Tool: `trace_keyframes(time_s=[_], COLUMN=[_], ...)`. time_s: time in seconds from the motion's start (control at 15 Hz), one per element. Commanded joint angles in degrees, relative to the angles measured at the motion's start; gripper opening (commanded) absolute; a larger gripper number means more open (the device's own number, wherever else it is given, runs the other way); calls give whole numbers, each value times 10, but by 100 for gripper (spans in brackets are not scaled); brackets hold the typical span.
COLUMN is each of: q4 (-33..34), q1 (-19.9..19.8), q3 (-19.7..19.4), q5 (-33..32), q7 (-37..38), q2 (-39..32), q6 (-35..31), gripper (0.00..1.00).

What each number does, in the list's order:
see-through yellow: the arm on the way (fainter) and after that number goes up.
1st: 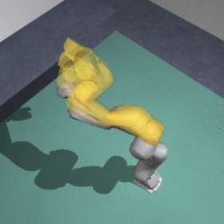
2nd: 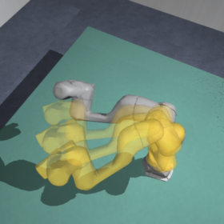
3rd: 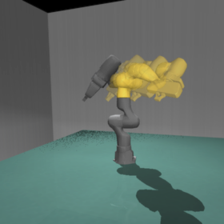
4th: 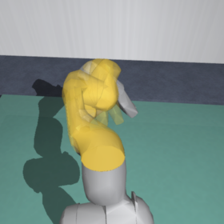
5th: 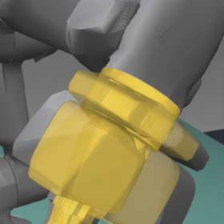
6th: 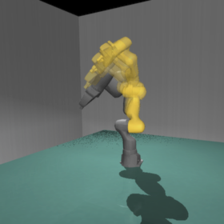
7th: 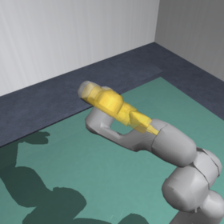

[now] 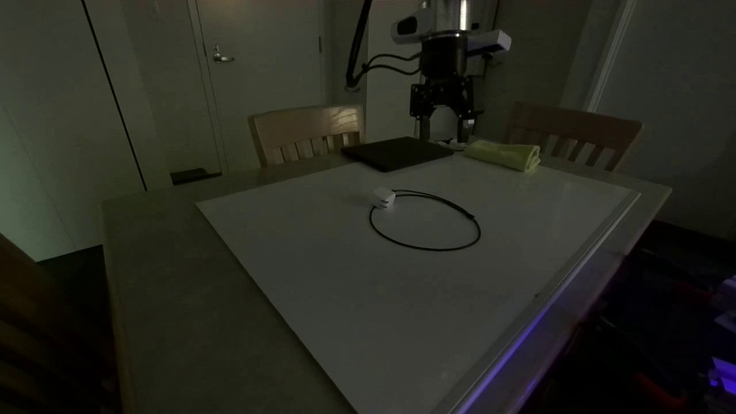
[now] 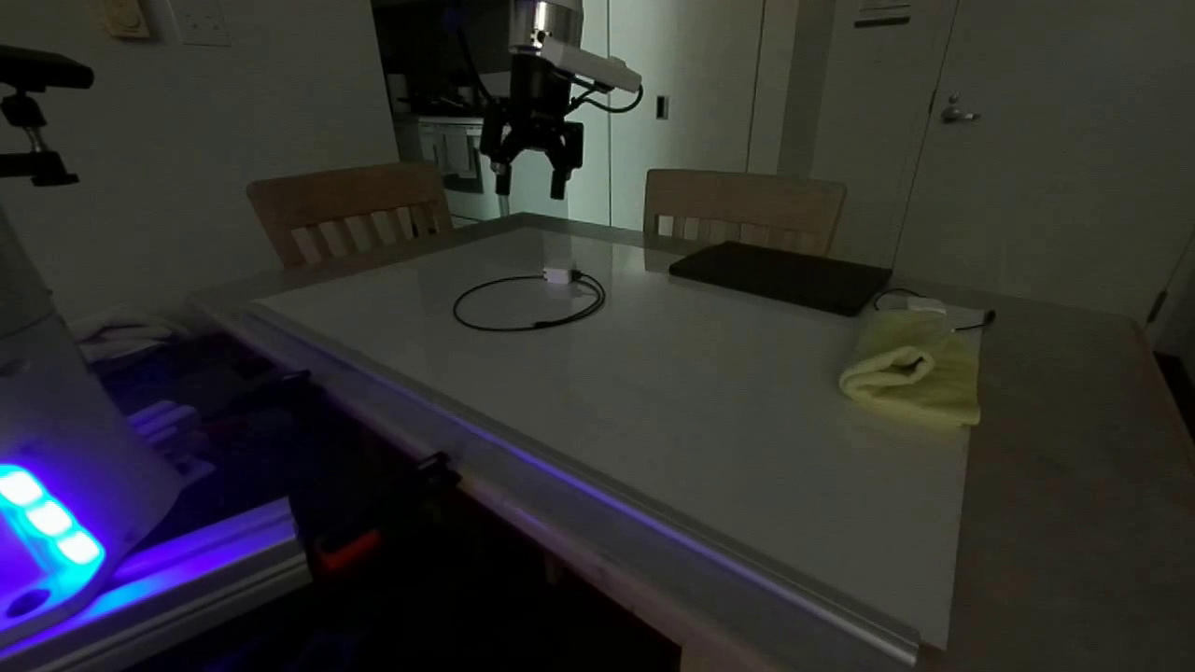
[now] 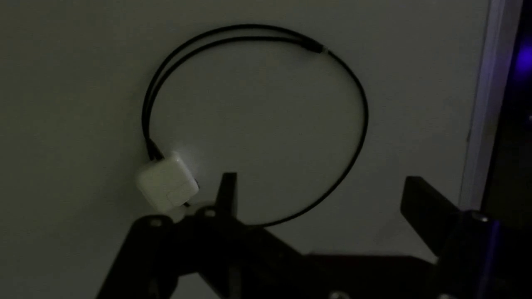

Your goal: Stretch out the ends of the charger at opposite sides

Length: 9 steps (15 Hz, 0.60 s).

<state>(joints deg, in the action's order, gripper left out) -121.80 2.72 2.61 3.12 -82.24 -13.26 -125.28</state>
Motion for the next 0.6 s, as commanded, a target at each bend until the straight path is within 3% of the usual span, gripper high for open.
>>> trace_keyframes(time_s=[0.0,0.33,0.53], q4=[-6,19,53], q1=[-24,-42,-37], q3=[31,76,78], q5=[29,50,28], q7=[-105,-240,-246], q2=[-38,-101,-140], q6=[-98,-160,-162], gripper=[100,100,100])
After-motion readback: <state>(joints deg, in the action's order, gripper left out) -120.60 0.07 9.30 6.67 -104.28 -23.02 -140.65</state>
